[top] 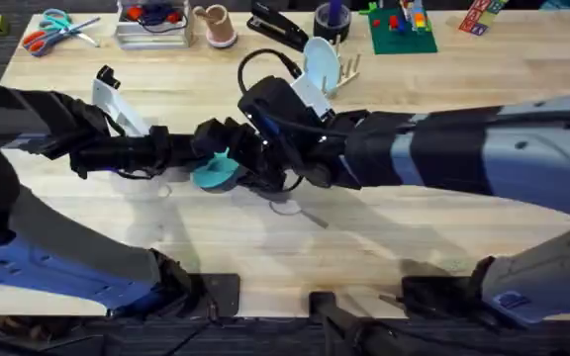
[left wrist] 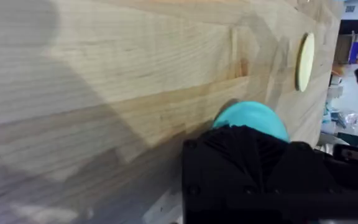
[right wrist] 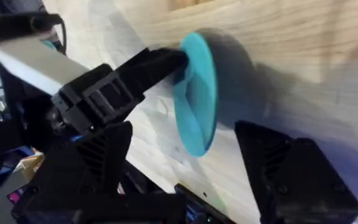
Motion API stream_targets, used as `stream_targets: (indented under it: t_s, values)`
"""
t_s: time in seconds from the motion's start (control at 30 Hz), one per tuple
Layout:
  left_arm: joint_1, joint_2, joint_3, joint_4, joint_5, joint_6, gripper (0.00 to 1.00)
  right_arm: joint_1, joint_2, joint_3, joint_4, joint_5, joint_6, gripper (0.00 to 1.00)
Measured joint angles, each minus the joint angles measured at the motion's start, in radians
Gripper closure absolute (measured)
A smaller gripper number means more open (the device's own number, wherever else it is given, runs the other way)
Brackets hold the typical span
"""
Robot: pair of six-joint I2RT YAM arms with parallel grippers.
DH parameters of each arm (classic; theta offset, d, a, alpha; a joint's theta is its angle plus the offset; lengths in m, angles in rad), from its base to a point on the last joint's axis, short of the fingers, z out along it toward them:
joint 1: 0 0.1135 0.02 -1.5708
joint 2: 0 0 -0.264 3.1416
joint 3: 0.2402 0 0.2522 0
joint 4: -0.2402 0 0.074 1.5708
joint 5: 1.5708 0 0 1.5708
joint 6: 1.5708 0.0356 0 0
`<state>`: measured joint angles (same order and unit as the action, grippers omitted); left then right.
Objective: Pick up the plates from the table one by one and place each into a slot on the dish rack.
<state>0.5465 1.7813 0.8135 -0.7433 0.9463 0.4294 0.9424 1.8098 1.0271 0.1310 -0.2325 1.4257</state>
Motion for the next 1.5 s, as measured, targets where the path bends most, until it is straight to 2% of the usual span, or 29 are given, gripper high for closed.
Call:
stream_targets:
  t_s: [0.23, 0.4, 0.47, 0.6, 0.77, 0.87, 1.27, 1.5]
  values:
    - [0.0, 0.0, 0.0, 0.0, 0.0, -0.004, 0.962, 0.005, 0.04, 0.0, 0.072, 0.0, 0.011, 0.034]
    - [0.0, 0.0, 0.0, 0.0, 0.0, -0.011, 0.961, 0.01, 0.057, 0.0, 0.074, 0.0, 0.018, 0.143]
    - [0.0, 0.0, 0.0, 0.0, 0.0, -0.011, 0.961, 0.01, 0.057, 0.0, 0.075, 0.0, 0.019, 0.255]
    - [0.0, 0.0, 0.0, 0.002, 0.0, -0.012, 0.961, 0.01, 0.057, 0.0, 0.073, 0.0, 0.022, 0.623]
    - [0.0, 0.0, 0.001, 0.007, 0.005, -0.017, 0.962, 0.01, 0.058, 0.0, 0.07, -0.001, 0.031, 0.939]
    - [0.0, 0.0, 0.003, 0.008, 0.006, -0.019, 0.962, 0.009, 0.057, 0.0, 0.069, 0.0, 0.038, 0.967]
    - [0.0, 0.0, 0.007, -0.003, 0.004, -0.025, 0.963, 0.009, 0.057, 0.0, 0.072, -0.001, 0.038, 0.971]
    - [0.0, 0.0, 0.024, -0.023, -0.012, -0.015, 0.962, 0.009, 0.057, 0.0, 0.079, 0.029, -0.022, 0.97]
